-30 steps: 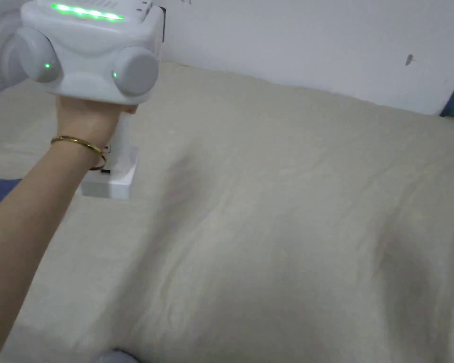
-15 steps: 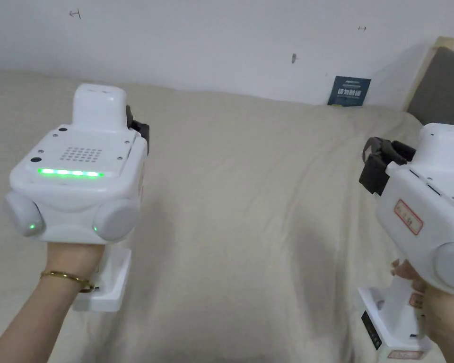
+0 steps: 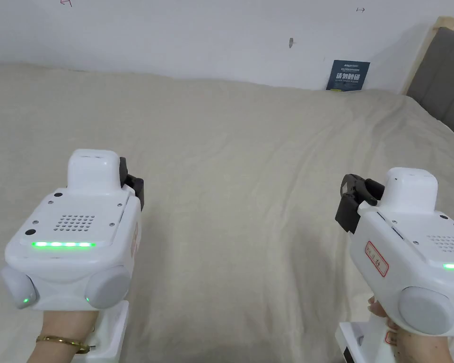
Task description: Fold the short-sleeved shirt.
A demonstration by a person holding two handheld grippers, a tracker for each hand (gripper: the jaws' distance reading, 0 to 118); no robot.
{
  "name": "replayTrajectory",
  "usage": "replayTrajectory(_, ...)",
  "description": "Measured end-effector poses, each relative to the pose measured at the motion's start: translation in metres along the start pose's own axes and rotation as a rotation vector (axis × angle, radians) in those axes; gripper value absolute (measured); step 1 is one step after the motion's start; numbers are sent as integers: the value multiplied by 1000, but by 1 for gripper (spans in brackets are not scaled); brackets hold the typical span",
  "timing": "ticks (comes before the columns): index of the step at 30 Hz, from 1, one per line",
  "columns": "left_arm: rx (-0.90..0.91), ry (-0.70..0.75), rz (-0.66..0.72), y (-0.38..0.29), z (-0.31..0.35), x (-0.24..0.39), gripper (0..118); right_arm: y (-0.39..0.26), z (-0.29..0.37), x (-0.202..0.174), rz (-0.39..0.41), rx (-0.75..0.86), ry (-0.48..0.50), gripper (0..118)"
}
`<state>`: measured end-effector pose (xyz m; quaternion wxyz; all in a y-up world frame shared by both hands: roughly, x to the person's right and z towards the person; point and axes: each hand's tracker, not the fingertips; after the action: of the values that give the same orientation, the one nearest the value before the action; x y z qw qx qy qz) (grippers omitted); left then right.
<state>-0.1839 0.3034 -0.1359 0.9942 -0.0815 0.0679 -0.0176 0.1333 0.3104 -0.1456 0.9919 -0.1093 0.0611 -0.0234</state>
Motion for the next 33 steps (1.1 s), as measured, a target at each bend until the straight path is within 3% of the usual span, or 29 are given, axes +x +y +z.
replayTrajectory(33,-61,-12,-22,-26,-3,-4,0,-10,13,-12,-5,-27,33,2)
